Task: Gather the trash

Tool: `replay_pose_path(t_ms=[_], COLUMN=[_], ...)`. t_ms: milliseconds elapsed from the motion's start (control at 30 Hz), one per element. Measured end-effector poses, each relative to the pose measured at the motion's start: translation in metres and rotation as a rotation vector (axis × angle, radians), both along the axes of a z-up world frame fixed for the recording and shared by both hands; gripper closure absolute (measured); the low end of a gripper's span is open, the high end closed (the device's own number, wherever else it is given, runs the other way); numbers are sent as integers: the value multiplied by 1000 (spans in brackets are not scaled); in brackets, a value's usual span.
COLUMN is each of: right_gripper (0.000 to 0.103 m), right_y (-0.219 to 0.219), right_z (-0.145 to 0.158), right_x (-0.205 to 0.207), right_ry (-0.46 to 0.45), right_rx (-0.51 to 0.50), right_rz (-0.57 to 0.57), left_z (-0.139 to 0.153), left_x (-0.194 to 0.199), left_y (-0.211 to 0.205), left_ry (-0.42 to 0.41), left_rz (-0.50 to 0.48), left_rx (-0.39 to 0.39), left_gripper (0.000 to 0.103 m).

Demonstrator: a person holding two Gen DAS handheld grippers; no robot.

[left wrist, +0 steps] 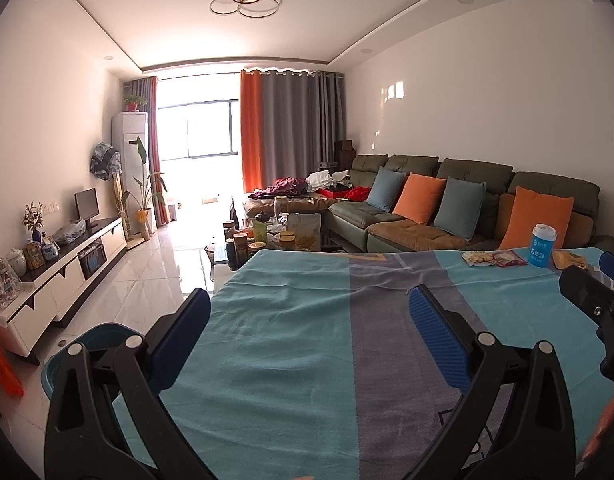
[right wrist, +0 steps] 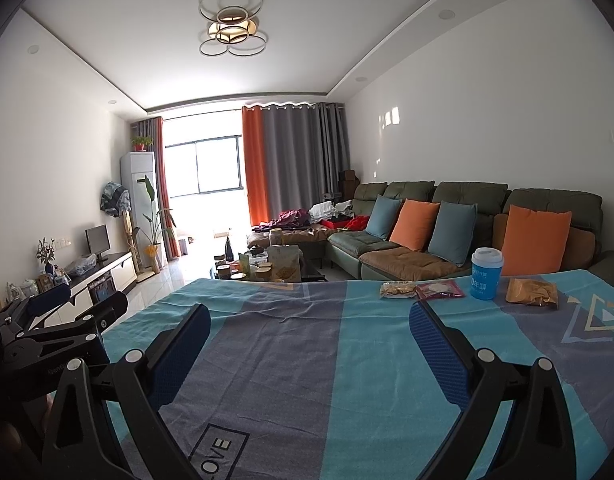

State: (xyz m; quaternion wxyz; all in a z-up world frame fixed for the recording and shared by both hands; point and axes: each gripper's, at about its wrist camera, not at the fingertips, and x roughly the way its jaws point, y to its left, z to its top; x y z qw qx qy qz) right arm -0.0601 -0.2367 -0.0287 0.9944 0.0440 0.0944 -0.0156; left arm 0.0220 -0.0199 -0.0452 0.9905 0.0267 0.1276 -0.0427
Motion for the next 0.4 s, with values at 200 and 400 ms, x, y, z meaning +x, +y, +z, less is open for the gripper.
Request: replay_pose_path(t_ms=[200, 400], right_gripper=[7, 7], right_y=[-1, -12], right_z=[-3, -5], right_x=[2, 8], right_ry=[7, 45], right_rx=[4, 16], right_rz=[-5, -19], left_z=[-2, -13], left_x=[5, 31], left_y=[2, 2], left_ry=[48, 169], left_rz=[-20, -38], left_rx=[-19, -14], left_gripper=[5, 5])
